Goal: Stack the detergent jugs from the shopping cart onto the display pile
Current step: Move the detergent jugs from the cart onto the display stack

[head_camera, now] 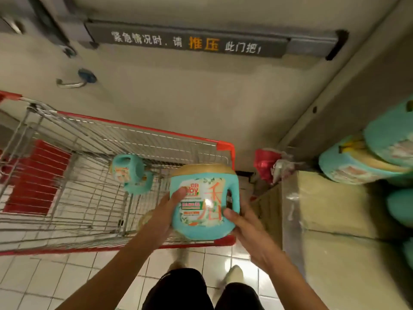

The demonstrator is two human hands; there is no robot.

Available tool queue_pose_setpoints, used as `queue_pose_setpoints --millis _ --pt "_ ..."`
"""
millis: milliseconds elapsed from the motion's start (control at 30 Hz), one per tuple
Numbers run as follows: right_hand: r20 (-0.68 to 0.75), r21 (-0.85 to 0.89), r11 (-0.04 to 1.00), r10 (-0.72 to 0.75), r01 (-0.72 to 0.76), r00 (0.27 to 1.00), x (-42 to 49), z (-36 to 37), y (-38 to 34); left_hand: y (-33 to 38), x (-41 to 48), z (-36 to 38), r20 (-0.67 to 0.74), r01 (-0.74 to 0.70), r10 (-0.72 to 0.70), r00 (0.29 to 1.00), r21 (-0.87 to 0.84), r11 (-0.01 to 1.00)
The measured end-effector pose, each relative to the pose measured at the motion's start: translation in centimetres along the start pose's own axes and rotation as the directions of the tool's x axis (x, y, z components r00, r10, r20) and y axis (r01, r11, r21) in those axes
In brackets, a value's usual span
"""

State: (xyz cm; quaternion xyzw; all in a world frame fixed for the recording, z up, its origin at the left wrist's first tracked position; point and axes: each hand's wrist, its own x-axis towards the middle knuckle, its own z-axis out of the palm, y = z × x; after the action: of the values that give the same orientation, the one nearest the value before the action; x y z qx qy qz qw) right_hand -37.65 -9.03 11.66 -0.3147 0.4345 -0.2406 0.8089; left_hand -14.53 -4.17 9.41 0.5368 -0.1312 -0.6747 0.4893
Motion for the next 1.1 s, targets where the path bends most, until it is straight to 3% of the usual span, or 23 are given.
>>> queue_pose_setpoints --millis 100,300,433,600,867,1100 --pt "-0.1 -0.03 0.997 -0.079 0.076 0.992 -4.6 -4.1 -0.5 -1.8 -0.7 5.5 0.062 0.012 -0.016 0.998 0.066 0.998" --pt "-0.157 -0.045 0.982 -0.189 0.184 0.969 -11.9 -12.5 -1.1 -4.7 -1.6 15.5 0.216 -0.035 -0.026 0.976 0.275 0.961" --pt "-0.158 -0.135 0.961 -0.261 0.241 0.952 -15.4 -18.5 -1.5 -7.0 -1.0 20.5 0.413 -0.162 -0.047 0.909 0.455 0.876" --pt "-0.291 -0.267 0.933 -0.317 0.242 0.902 -18.6 -23.5 0.0 -10.2 1.2 24.4 0.527 -0.284 -0.079 0.846 0.572 0.769" --pt "-0.399 -0.419 0.863 -0.456 0.284 0.796 -19.2 -25.9 1.2 -12.8 3.3 26.4 0.547 -0.41 -0.088 0.832 0.715 0.565" --pt "-0.45 -0.433 0.836 -0.524 0.337 0.723 -16.7 -26.3 0.5 -12.0 5.2 28.6 0.563 -0.457 -0.008 0.826 0.678 0.576"
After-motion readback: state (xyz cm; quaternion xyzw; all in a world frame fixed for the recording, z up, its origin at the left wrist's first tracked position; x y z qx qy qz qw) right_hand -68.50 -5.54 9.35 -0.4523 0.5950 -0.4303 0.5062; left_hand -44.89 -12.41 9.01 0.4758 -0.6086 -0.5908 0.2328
